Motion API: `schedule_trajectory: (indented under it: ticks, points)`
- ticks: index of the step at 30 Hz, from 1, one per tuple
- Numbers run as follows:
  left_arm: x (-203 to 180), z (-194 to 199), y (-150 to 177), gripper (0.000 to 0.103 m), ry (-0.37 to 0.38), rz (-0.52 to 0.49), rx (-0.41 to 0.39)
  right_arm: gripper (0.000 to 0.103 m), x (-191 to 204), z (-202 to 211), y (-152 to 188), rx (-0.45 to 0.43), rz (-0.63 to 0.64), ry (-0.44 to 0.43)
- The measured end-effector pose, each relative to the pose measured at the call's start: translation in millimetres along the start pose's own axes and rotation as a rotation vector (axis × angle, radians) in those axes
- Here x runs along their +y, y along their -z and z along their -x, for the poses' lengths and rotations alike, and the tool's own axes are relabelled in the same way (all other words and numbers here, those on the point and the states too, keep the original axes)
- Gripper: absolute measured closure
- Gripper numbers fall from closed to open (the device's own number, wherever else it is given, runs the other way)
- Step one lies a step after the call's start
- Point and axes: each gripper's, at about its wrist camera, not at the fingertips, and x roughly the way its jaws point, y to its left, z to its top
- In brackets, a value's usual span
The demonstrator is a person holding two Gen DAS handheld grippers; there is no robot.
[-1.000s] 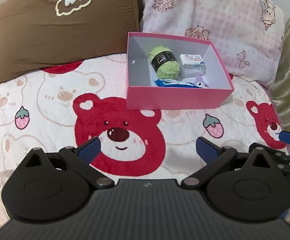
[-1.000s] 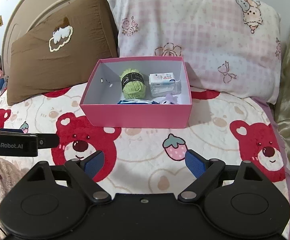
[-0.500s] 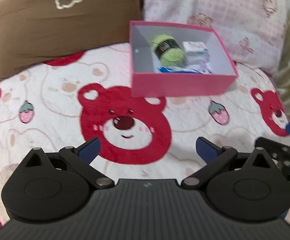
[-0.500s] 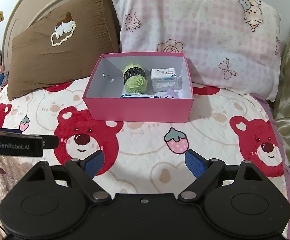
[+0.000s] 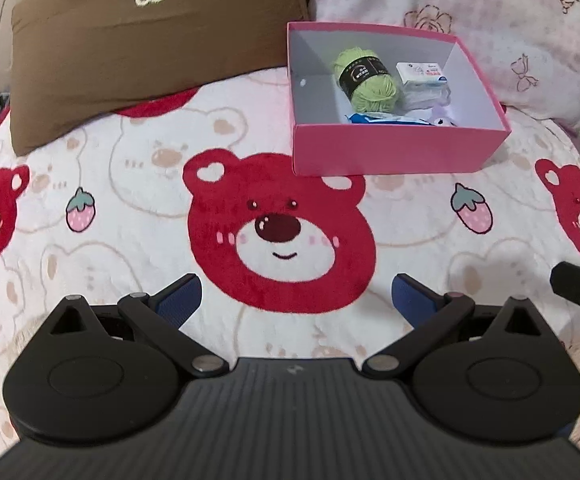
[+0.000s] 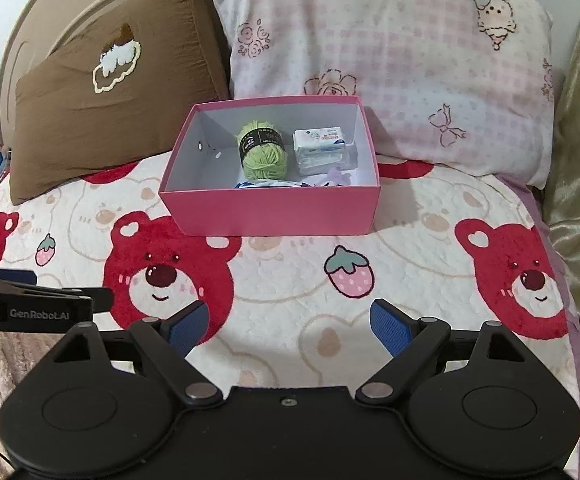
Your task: Organize objects
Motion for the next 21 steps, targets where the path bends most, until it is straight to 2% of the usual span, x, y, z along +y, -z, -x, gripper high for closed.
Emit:
schedule_trajectory:
  ticks: [4, 7, 10, 17, 21]
  points:
    - [-3.0, 4.0, 1.6, 0.0, -0.012, 0.003, -0.014, 0.013, 0.0, -0.5, 0.9, 0.008, 0.004, 0.001]
    - [-6.2, 5.9, 0.9, 0.0, 0.053, -0.009, -0.019, 0.013, -0.1, -3.4, 1.3, 0.016, 0.028, -0.001]
    - [-8.7, 6.5, 1.1, 0.0, 0.062, -0.007, -0.02, 0.013, -2.4, -4.6, 2.0, 0.019, 0.029, 0.002]
    - [-5.4, 3.5, 2.2, 0.0, 0.063, 0.008, -0.009, 0.013, -5.3, -1.5, 2.1, 0.011, 0.028, 0.006]
    - [-3.2, 3.2, 3.2, 0.0, 0.04, 0.026, -0.016, 0.013, -6.6, -1.7, 3.1, 0.012, 0.026, 0.019]
